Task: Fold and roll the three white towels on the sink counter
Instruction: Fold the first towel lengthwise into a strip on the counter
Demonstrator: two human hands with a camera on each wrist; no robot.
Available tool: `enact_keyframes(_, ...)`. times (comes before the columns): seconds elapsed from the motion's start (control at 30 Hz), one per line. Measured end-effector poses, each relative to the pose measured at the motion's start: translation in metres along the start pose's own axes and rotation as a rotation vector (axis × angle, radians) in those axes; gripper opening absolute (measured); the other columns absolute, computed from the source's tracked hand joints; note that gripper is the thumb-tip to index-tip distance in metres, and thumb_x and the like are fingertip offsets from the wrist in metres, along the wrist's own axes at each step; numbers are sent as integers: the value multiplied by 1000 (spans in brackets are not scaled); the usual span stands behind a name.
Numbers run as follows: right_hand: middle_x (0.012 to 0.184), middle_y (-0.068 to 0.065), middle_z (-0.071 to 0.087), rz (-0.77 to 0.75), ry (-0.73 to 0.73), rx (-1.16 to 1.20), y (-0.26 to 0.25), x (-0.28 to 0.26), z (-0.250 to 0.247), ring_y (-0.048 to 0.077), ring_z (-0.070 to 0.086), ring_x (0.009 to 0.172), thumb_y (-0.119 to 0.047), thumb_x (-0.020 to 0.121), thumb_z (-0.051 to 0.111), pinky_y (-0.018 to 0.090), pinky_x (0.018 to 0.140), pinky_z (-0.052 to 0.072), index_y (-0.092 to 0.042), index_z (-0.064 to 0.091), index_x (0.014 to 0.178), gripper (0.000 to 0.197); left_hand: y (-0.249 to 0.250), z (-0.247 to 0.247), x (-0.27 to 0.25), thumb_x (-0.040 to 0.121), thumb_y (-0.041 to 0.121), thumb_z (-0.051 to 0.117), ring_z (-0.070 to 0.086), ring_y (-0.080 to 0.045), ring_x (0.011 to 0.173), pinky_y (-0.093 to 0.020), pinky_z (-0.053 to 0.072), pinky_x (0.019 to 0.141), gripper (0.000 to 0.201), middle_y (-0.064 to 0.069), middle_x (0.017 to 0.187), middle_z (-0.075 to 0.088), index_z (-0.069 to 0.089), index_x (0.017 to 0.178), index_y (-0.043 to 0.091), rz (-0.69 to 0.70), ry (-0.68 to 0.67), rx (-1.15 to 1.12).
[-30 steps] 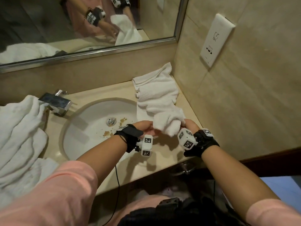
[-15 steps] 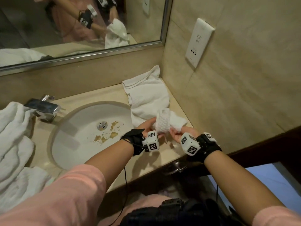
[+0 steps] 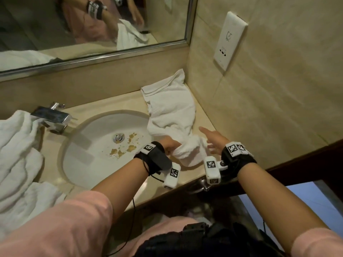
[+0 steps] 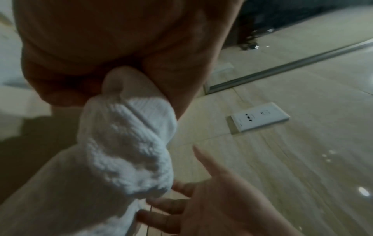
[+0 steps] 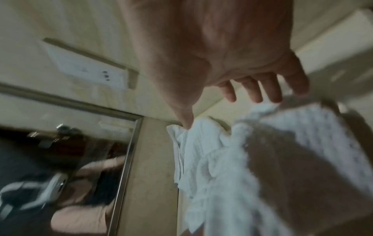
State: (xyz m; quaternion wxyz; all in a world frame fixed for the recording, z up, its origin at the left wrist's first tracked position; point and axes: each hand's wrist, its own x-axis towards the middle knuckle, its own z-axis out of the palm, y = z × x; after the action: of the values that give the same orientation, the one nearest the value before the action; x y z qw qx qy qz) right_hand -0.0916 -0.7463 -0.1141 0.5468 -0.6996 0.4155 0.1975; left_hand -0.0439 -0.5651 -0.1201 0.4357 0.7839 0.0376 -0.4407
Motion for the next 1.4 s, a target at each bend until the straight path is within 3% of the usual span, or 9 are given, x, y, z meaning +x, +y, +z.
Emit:
enact_keyframes(0.17,99,9,74,142,-226,-15,17,31,25,27,69,93,-51,35,92,41,92,52,-11,71,104,82,-9,-1,-11,81,15,72,53,-20,65,-26,45,55,25,-11,71,55,50,71,9,45,113,3)
enact_keyframes(0.27,93,7,71,5,-217,-412,23,41,28,28,66,86,-36,73,68,35,78,55,-15,66,78,22,-15,-8,-21,78,7,73,60,-26,83,-35,50,72,17,-16,88,62,61,90,4,90,88,-160)
enact_keyframes(0.43,81,10,58,-79,-142,-571,16,12,8,22,52,74,-5,86,55,27,62,44,-11,45,69,20,-13,-21,-42,82,0,70,66,-13,57,-18,49,47,10,-6,74,69,62,87,5,136,123,-432)
enact_keyframes(0.63,67,4,38,-27,-162,244,14,-13,-19,21,39,62,1,79,47,21,42,41,-11,37,67,19,-14,-32,-51,81,1,71,63,-28,82,-26,55,58,27,-21,102,58,54,103,2,201,361,-832)
enact_keyframes(0.7,73,9,45,-54,-198,449,14,-22,-24,22,48,65,-2,75,53,21,51,47,-8,45,71,11,-14,-32,-56,87,8,66,63,-24,84,-26,53,58,35,-16,105,60,48,117,3,248,497,-970)
enact_keyframes(0.93,107,14,65,-213,-168,912,-9,-39,-50,26,63,94,-16,87,64,40,80,53,-11,59,102,17,-29,-24,-79,85,2,61,54,-19,75,-26,45,59,29,-2,92,54,45,85,26,397,915,-981)
enact_keyframes(1.13,106,22,64,-303,-277,995,-1,-59,-49,33,64,95,3,84,44,46,88,52,-2,57,97,20,-47,-28,-101,62,1,63,58,-27,78,-29,48,67,33,-19,98,58,48,91,11,204,614,-1281)
enact_keyframes(1.27,116,23,63,-156,-226,1091,18,-73,-46,35,62,106,4,75,38,46,91,50,2,55,111,40,-77,-29,-119,85,10,56,64,-20,52,-21,51,52,6,-11,75,69,59,90,10,119,291,-1439)
enact_keyframes(1.4,110,18,68,-172,-201,1093,38,-96,-42,32,69,94,-14,67,52,45,82,56,-7,60,105,39,-95,-27,-124,93,12,52,71,-29,86,-38,54,89,18,-18,90,74,62,102,0,150,260,-1520)
